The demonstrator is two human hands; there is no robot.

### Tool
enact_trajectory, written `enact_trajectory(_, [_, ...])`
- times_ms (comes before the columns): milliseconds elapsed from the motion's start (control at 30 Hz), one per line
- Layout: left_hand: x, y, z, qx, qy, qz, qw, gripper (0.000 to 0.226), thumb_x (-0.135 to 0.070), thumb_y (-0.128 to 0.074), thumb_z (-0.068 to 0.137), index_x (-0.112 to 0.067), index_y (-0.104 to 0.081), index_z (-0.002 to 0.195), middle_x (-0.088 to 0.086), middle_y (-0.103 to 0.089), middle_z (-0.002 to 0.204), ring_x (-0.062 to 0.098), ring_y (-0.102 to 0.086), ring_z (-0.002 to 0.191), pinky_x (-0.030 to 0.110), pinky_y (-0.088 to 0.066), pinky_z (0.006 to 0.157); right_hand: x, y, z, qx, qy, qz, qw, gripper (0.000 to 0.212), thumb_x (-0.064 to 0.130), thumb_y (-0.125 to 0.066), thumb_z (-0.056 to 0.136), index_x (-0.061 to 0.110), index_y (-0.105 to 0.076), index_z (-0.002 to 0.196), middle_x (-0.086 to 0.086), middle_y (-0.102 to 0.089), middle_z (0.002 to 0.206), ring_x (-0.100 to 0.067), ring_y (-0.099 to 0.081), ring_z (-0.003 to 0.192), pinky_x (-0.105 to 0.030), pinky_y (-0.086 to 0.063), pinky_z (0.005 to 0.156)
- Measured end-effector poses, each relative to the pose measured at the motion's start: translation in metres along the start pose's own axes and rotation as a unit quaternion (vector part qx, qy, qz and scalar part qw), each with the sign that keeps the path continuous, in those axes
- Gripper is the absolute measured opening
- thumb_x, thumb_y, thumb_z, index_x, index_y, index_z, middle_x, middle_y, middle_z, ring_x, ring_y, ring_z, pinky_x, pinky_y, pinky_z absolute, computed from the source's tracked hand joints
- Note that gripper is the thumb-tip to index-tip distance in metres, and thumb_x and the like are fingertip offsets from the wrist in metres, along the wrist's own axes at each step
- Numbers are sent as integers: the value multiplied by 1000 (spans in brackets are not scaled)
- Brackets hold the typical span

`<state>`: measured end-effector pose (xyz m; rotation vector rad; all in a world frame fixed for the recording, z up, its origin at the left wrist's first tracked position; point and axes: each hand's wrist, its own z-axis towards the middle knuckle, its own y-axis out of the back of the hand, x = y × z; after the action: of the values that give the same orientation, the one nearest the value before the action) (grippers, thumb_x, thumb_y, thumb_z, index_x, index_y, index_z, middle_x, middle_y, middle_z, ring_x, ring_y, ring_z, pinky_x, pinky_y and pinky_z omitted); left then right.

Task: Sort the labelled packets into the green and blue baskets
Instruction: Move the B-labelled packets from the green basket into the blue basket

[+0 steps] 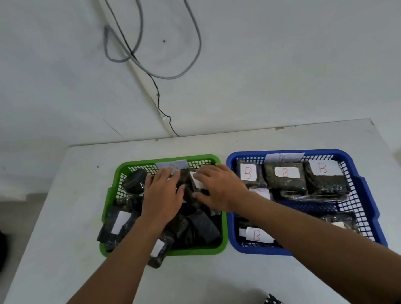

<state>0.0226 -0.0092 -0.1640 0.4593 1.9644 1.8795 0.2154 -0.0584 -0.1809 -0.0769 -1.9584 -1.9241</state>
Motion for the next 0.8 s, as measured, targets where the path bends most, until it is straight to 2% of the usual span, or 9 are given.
enact_trajectory(100, [14,-6,-2,11,5,-26,1000,46,-38,-51,100,-17,-54,142,4,-52,145,24,-41,139,49,-25,119,15,-10,9,40,-19,-57,997,57,56,-51,93,18,-57,134,-4,-62,133,-25,-50,131,-45,-29,115])
enact_trajectory(200, [24,-11,-2,4,-1,-81,997,44,-37,-52,101,-14,-58,138,5,-57,140,24,-47,133,44,-33,115,19,-14,11,27,-40,-87,995,46,47,-47,96,16,-62,127,-4,-67,124,-24,-56,123,-42,-30,114])
enact_trajectory(333, [24,-6,7,-1,64,-205,977,44,-48,-48,100,-19,-64,130,1,-66,128,21,-58,119,33,-47,94,20,-8,7,-76,-42,-36,996,36,29,-49,99,14,-64,129,-3,-71,123,-21,-63,119,-39,-34,111])
enact_trajectory(467, [13,13,22,-18,165,-295,941,48,-70,-40,93,-36,-72,94,-14,-72,86,10,-66,80,23,-45,66,18,6,-5,-221,54,34,973,40,31,-42,105,6,-67,125,-10,-72,120,-26,-70,106,-40,-52,95])
enact_trajectory(533, [6,20,30,-6,217,-414,884,38,-64,-53,91,-33,-72,81,-11,-71,80,8,-68,72,21,-49,58,14,10,-16,-217,94,45,971,49,39,-35,108,7,-65,129,-11,-69,126,-26,-67,114,-39,-52,98])
enact_trajectory(600, [-2,22,37,27,294,-579,760,19,-37,-70,91,-20,-75,83,3,-74,90,16,-73,78,24,-57,54,8,13,-29,-218,113,54,968,40,31,-44,107,7,-65,131,-10,-67,131,-25,-63,122,-38,-50,103])
enact_trajectory(633, [-6,23,37,46,310,-624,716,12,-24,-73,91,-15,-75,83,8,-73,95,19,-73,83,24,-58,56,4,14,-36,-217,113,61,968,36,25,-50,104,7,-64,132,-9,-64,135,-24,-59,127,-37,-48,107])
enact_trajectory(733, [-25,21,32,64,310,-678,663,4,-12,-72,91,-10,-73,88,11,-71,101,19,-70,92,27,-61,61,-4,17,-59,-206,27,142,968,45,24,-66,96,12,-59,138,-4,-53,147,-15,-46,139,-25,-36,115])
enact_trajectory(800, [-43,20,26,49,298,-702,645,3,-13,-71,91,-12,-73,92,9,-72,103,19,-70,96,29,-61,66,-3,25,-72,-214,-137,319,913,50,30,-69,94,19,-56,141,6,-57,142,2,-51,129,-14,-41,106])
